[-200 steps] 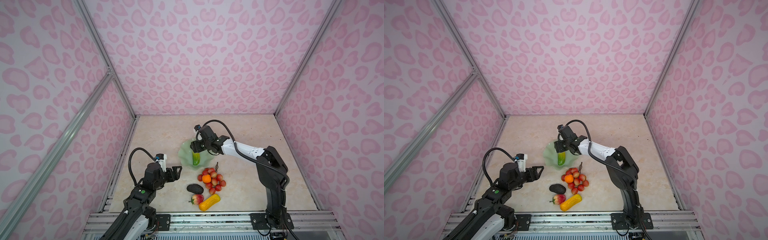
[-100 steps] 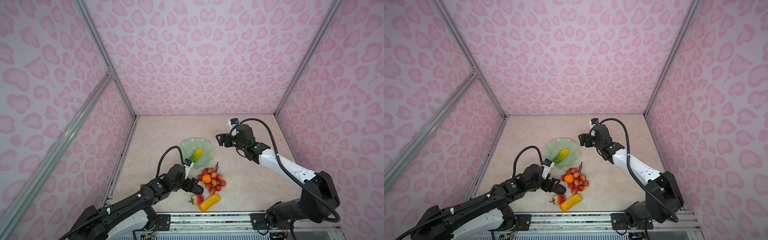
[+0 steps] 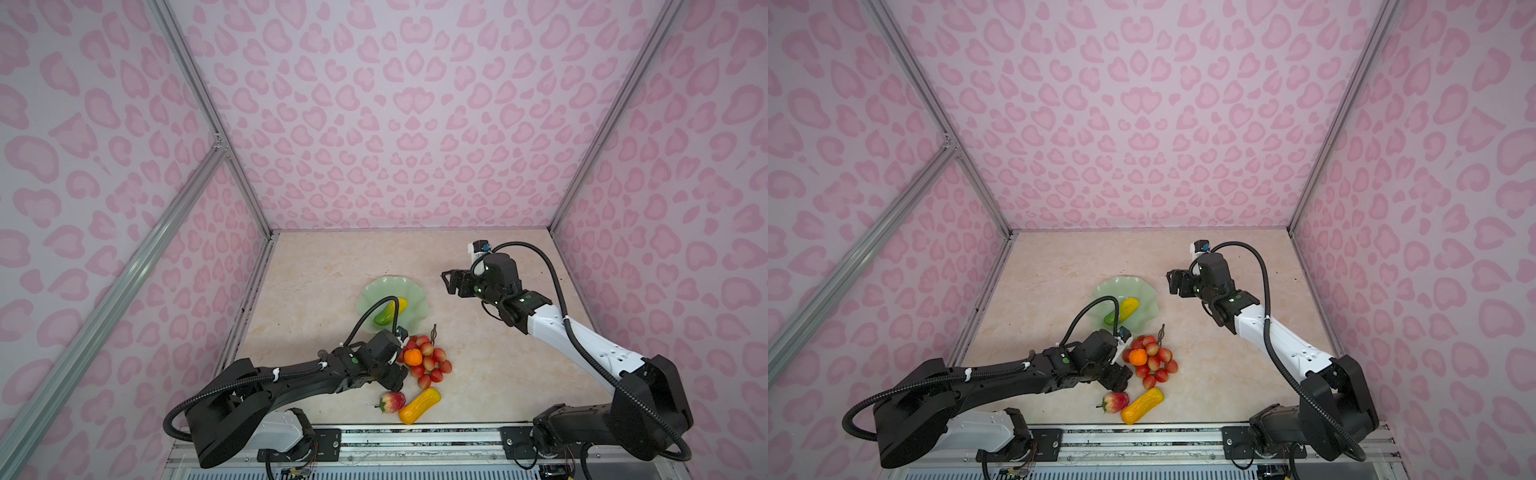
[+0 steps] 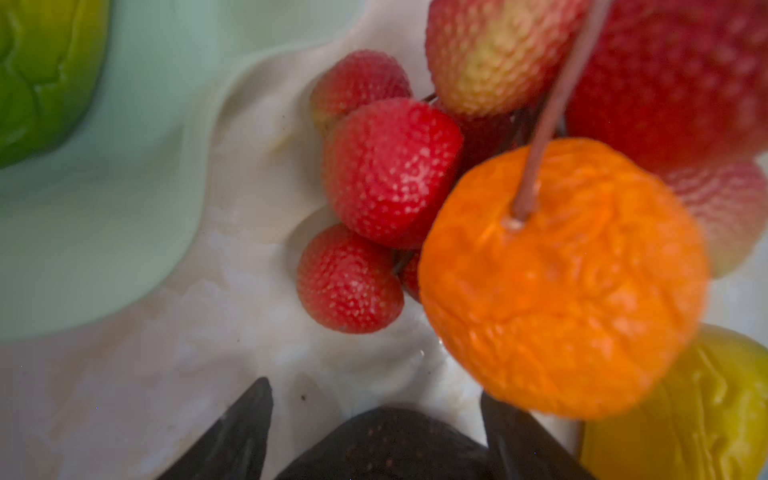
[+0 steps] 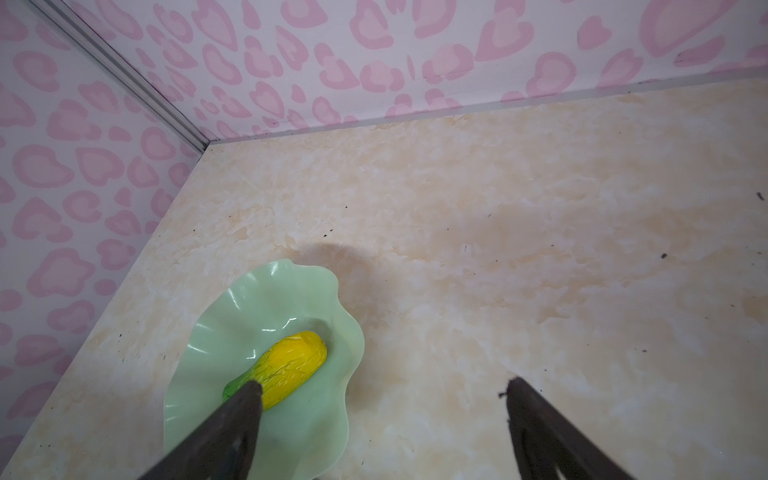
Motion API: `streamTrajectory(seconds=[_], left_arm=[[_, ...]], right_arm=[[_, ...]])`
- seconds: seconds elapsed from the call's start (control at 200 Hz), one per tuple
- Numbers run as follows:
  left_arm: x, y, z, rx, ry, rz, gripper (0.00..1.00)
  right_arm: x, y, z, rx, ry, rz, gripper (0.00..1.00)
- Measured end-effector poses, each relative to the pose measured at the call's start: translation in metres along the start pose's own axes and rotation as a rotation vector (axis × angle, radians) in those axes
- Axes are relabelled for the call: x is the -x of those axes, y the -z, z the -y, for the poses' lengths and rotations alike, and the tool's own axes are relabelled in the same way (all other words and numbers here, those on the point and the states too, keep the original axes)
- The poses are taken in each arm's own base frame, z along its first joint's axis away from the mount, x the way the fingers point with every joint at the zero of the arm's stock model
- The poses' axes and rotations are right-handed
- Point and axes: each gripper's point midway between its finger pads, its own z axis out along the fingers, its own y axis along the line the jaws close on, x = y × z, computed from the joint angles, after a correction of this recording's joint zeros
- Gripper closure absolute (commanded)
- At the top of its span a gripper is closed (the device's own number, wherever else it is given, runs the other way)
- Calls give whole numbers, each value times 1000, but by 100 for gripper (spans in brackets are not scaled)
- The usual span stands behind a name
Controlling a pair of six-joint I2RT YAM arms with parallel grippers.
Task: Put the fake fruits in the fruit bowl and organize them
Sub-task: 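Reach the left gripper to the dark avocado and grasp it while the right arm withdraws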
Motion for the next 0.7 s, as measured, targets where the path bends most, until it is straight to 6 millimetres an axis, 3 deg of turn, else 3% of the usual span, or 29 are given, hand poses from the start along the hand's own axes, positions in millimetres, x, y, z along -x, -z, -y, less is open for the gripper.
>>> streamTrajectory(seconds=[0.165,0.4,0.7], left_arm=[[1,4,-3,25,1,-3,19],[14,36,-16,94,78,79,16],[-17,30,-20,99,262,16,15]], right_arm=[[1,1,3,-5,-4,4,9],[2,1,4,1,-8,2,9],[2,1,3,9,-8,-1,9]])
